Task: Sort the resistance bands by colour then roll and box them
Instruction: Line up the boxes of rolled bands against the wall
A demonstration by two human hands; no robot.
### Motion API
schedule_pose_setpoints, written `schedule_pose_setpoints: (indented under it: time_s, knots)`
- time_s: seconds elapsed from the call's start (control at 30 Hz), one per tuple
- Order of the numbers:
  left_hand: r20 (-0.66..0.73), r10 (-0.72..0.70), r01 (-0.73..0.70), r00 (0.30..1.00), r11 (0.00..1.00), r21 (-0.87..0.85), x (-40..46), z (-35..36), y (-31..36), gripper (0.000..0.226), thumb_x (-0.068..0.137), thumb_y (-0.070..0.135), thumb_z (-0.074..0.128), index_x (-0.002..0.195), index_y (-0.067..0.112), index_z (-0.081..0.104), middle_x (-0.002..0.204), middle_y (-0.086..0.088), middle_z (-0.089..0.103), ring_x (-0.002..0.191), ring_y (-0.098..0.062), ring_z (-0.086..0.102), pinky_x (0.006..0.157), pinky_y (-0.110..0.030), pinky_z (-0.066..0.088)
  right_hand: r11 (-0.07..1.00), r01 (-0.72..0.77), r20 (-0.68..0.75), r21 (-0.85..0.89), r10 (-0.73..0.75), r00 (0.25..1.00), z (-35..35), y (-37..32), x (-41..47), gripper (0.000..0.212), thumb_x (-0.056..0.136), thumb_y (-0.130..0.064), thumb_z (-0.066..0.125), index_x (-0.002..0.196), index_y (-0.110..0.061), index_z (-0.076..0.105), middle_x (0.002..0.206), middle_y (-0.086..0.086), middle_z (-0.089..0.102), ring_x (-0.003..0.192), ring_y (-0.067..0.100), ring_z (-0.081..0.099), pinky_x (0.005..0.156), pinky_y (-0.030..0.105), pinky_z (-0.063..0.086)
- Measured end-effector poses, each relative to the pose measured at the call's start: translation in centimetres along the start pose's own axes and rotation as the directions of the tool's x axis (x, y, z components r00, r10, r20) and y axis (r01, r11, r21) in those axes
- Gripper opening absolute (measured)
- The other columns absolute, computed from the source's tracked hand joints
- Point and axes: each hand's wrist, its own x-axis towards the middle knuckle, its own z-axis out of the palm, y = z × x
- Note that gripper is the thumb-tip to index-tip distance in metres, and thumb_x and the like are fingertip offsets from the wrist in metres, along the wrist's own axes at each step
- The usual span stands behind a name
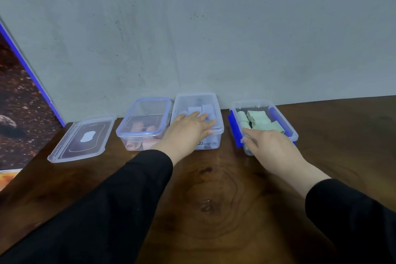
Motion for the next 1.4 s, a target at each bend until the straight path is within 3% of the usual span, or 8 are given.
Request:
schedule_pose_setpoints:
  time_s: [0.13, 0.23, 0.37, 0.5, 0.7, 1.0, 1.23, 1.4]
  knots:
    - [-0.350, -0.111, 0.009, 0.930, 0.960, -0.280, -2.2, 0.1, 1.4, 0.042, 0.106, 0.040, 0.039, 0.130, 0.019, 0.065, 0.139, -0.003, 0.060, 0.134, -0.022, 0.050, 0.111, -0.038, 0.035, 0.997, 0.039, -0.115, 0.061, -0.031, 0.993, -0.2, -0.8, -0.5, 0.050, 0.107, -0.040, 0.042, 0.155, -0.026, 0.040, 0.159, -0.006, 0.042, 0.141, 0.014, 0.047, 0.104, 0.030, 0.048]
    - [-0.638, -0.329, 0.006, 0.696, 0.891, -0.453, -6.2, -0.4, -0.7, 0.039, 0.101, 0.034, 0.040, 0.085, 0.013, 0.069, 0.082, 0.002, 0.066, 0.083, -0.014, 0.055, 0.078, -0.030, 0.043, 0.941, 0.191, -0.345, 0.279, -0.087, 0.935, -0.7, -4.2, -0.9, 0.042, 0.105, -0.037, 0.049, 0.144, -0.024, 0.057, 0.147, -0.010, 0.056, 0.133, 0.005, 0.050, 0.103, 0.018, 0.037]
    - [-0.487, -0.698, 0.333, 0.525, 0.695, -0.637, -12.4, 1.2, -9.2, 0.020, 0.101, 0.023, 0.051, 0.099, 0.014, 0.068, 0.093, 0.000, 0.067, 0.090, -0.018, 0.056, 0.084, -0.037, 0.045, 0.764, 0.449, -0.394, 0.463, -0.275, 0.877, 0.3, -13.1, -1.2, 0.024, 0.103, -0.030, 0.055, 0.116, -0.020, 0.073, 0.111, -0.010, 0.070, 0.104, 0.002, 0.059, 0.094, 0.024, 0.046]
    - [-0.297, -0.756, 0.621, 0.583, 0.651, -0.436, -18.2, 4.5, -16.5, 0.028, 0.097, 0.021, 0.056, 0.124, 0.017, 0.065, 0.121, -0.006, 0.066, 0.110, -0.026, 0.060, 0.092, -0.042, 0.047, 0.687, 0.431, -0.174, 0.585, -0.413, 0.894, 4.2, -22.3, -1.0, 0.030, 0.105, -0.035, 0.050, 0.129, -0.027, 0.067, 0.125, -0.009, 0.068, 0.114, 0.004, 0.059, 0.097, 0.021, 0.044]
    - [-0.205, -0.673, 0.608, 0.711, 0.735, -0.301, -21.5, 7.2, -20.2, 0.035, 0.101, 0.028, 0.054, 0.136, 0.025, 0.059, 0.139, 0.000, 0.058, 0.131, -0.022, 0.049, 0.110, -0.043, 0.035, 0.773, 0.367, 0.086, 0.517, -0.473, 0.877, 12.1, -30.8, 2.0, 0.049, 0.111, -0.029, 0.034, 0.158, -0.019, 0.032, 0.165, -0.002, 0.031, 0.151, 0.012, 0.028, 0.119, 0.022, 0.020]
    - [-0.311, -0.572, 0.531, 0.759, 0.820, -0.213, -20.8, 8.2, -22.0, 0.019, 0.100, 0.027, 0.053, 0.096, 0.017, 0.068, 0.091, -0.001, 0.069, 0.086, -0.025, 0.064, 0.079, -0.039, 0.047, 0.817, 0.291, 0.148, 0.498, -0.411, 0.899, 14.2, -33.8, 4.2, 0.052, 0.111, -0.028, 0.029, 0.162, -0.018, 0.020, 0.168, 0.003, 0.022, 0.148, 0.023, 0.037, 0.126, 0.035, 0.018]
    - [-0.408, -0.720, 0.442, 0.562, 0.678, -0.587, -22.3, 4.2, -18.9, 0.013, 0.104, 0.025, 0.050, 0.110, 0.020, 0.060, 0.094, 0.000, 0.068, 0.086, -0.019, 0.063, 0.080, -0.032, 0.050, 0.436, 0.061, 0.081, 0.898, -0.301, 0.950, 11.9, -34.5, 2.9, 0.055, 0.109, -0.042, 0.035, 0.161, -0.030, 0.022, 0.164, -0.010, 0.029, 0.148, 0.010, 0.033, 0.122, 0.034, 0.029]
    - [-0.385, -0.811, 0.004, 0.440, 0.431, -0.903, -22.1, -3.7, -12.3, 0.010, 0.103, 0.022, 0.052, 0.100, 0.032, 0.053, 0.095, 0.015, 0.064, 0.092, 0.000, 0.061, 0.076, -0.013, 0.046, -0.291, -0.405, 0.338, 0.867, -0.255, 0.906, 6.4, -33.5, 1.0, 0.042, 0.106, -0.050, 0.044, 0.138, -0.024, 0.052, 0.142, 0.007, 0.058, 0.125, 0.027, 0.062, 0.105, 0.046, 0.052]
